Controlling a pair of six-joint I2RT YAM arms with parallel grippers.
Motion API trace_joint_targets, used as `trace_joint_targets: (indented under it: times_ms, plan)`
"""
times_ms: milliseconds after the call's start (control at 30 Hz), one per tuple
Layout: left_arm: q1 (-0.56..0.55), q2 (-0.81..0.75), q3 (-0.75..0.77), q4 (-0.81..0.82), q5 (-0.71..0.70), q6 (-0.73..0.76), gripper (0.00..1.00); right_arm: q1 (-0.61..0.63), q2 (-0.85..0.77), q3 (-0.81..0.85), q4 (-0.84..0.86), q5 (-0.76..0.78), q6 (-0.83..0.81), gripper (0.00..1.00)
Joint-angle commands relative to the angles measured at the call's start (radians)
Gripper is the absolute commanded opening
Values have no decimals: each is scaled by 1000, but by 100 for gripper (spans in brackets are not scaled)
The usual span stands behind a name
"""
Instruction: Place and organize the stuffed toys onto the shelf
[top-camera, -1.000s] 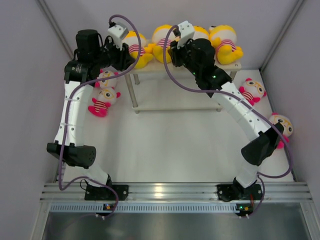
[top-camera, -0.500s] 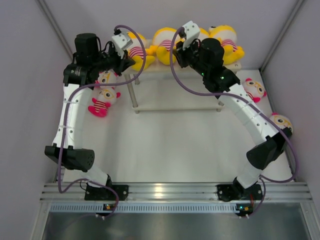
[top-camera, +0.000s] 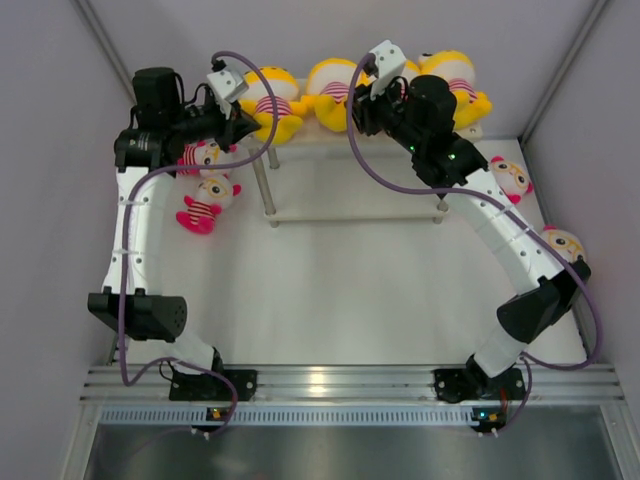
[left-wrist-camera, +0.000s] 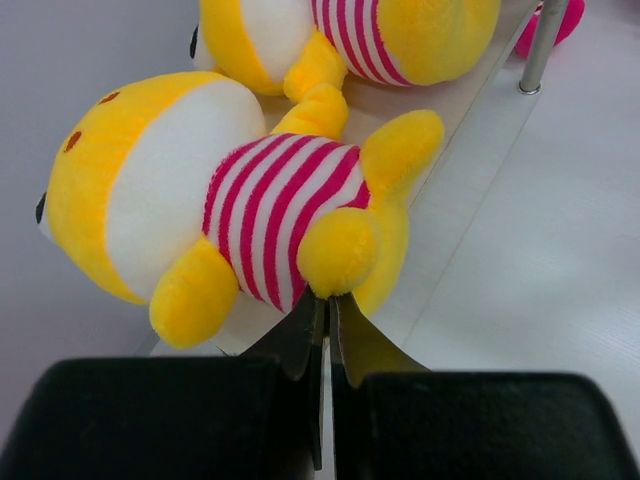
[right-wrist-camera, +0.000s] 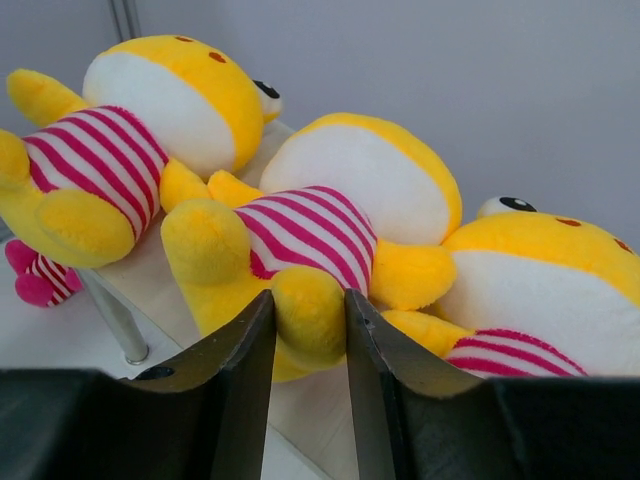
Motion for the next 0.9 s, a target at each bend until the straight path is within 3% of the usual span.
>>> trace_joint_targets:
  times_ms: [0, 233, 467, 533, 600, 633, 667, 733, 867]
  plan:
    - [28, 10, 4, 30, 49, 29, 0, -12, -41, 4, 29, -25, 1, 34]
    - [42, 56, 37, 33, 52, 17, 0, -14, -21, 9, 22, -26, 7, 37]
    - [42, 62, 59, 44, 60, -22, 4, -14, -47, 29, -7, -40, -2, 55]
    - [42, 50, 56, 44, 56, -28, 12, -14, -59, 47, -31, -46, -11, 61]
    - [42, 36, 48, 44, 42, -32, 25, -12, -74, 49, -45, -46, -22, 64]
    - [42, 1, 36, 42, 7, -47, 47, -14, -120, 41, -68, -48, -31, 73]
    - [42, 1, 33, 42, 6, -48, 47, -14, -120, 41, -79, -48, -33, 73]
    - [42, -16, 24, 44, -7, -75, 63, -12, -149, 29, -93, -40, -33, 77]
    - [42, -77, -12, 45, -75, -127, 80, -14, -272, -34, -125, 47, -7, 89]
